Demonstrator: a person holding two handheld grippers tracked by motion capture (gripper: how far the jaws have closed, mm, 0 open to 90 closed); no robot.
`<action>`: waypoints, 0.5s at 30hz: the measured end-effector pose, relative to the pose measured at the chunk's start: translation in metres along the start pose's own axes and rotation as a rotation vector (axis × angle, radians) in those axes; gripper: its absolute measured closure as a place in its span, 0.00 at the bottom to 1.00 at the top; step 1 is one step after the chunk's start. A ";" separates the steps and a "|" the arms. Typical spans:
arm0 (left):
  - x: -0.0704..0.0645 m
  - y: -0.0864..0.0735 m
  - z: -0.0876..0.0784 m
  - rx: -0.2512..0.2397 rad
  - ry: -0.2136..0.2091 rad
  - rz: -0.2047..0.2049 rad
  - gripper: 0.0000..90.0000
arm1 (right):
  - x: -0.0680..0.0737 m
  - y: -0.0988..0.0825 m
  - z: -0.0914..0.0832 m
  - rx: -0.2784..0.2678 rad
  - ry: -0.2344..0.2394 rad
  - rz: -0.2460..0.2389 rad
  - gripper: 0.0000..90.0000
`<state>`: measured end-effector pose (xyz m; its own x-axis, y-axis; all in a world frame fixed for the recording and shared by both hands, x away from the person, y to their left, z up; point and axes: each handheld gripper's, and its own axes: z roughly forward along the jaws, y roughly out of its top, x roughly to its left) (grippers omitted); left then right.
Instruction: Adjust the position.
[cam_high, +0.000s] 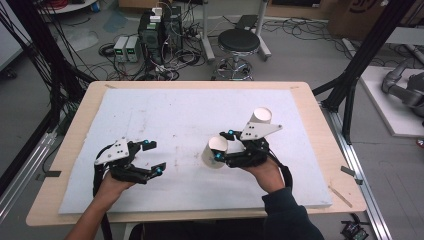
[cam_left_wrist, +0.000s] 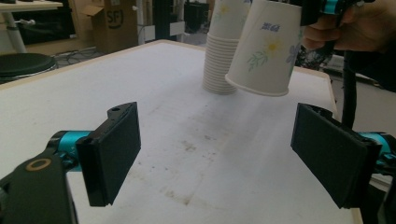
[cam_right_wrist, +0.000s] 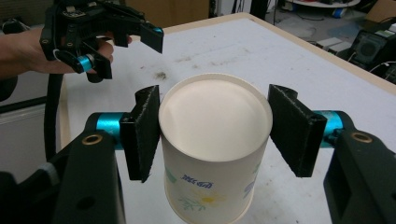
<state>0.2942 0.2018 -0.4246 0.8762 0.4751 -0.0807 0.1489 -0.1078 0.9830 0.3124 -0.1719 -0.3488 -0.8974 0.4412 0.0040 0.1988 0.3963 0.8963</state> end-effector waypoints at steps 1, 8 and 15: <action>-0.001 0.001 0.002 0.004 -0.003 0.001 0.18 | 0.001 0.000 0.001 0.000 0.004 0.003 0.42; -0.006 0.008 0.015 0.016 -0.062 0.026 0.18 | 0.005 0.008 0.014 0.011 0.042 -0.022 0.42; -0.013 0.017 0.033 0.031 -0.120 0.045 0.18 | 0.007 0.017 0.022 0.010 0.070 -0.034 0.42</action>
<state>0.3010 0.1648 -0.4123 0.9305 0.3618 -0.0578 0.1209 -0.1542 0.9806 0.3180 -0.1448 -0.3432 -0.9290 0.3702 0.0049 0.1713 0.4181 0.8921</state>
